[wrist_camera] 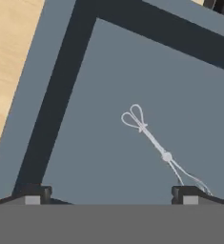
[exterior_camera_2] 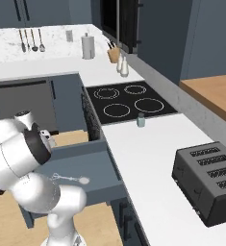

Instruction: Pick the tongs from the drawer and place it on the counter.

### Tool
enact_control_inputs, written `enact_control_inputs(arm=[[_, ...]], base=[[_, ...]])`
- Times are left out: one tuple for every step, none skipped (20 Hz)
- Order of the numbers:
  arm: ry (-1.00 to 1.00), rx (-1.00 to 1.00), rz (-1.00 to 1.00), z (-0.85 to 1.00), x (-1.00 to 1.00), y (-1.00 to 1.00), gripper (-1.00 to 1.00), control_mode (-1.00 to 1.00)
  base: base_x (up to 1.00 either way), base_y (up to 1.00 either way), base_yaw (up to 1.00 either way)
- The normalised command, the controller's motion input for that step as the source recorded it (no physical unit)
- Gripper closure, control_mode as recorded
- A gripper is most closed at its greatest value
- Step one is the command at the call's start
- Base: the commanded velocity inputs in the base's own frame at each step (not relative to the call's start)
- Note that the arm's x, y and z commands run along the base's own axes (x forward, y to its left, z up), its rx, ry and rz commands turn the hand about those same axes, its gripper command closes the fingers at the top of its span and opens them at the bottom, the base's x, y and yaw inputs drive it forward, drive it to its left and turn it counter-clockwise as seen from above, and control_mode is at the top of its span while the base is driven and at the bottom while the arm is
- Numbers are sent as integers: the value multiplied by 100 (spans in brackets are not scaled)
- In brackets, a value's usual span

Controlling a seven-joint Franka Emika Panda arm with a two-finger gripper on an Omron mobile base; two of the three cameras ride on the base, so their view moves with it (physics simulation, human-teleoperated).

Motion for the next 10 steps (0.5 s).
enact_control_inputs(arm=[[-8, -10, 39, 12, -33, -94, -100, -100], [-3, -8, 41, 12, -54, -76, -100, -100], [0, -4, 42, 5, -45, -95, -100, -100], [0, -2, 45, 0, -35, -89, -100, -100], [5, 0, 48, 0, 0, -100, -100, -100], [9, 0, 51, -1, 1, -100, -100, -100], [16, 0, 50, 0, 24, -84, -100, -100], [29, 0, 43, 0, 38, -52, -100, -100], [33, 0, 41, 0, 48, -36, -100, -100], [31, 0, 39, -1, 55, -13, -100, -100]], base=[[0, 0, 0], [0, 0, 0], [0, 0, 0], [0, 0, 0], [0, 0, 0], [0, 0, 0], [0, 0, 0], [0, 0, 0], [0, 0, 0], [0, 0, 0]])
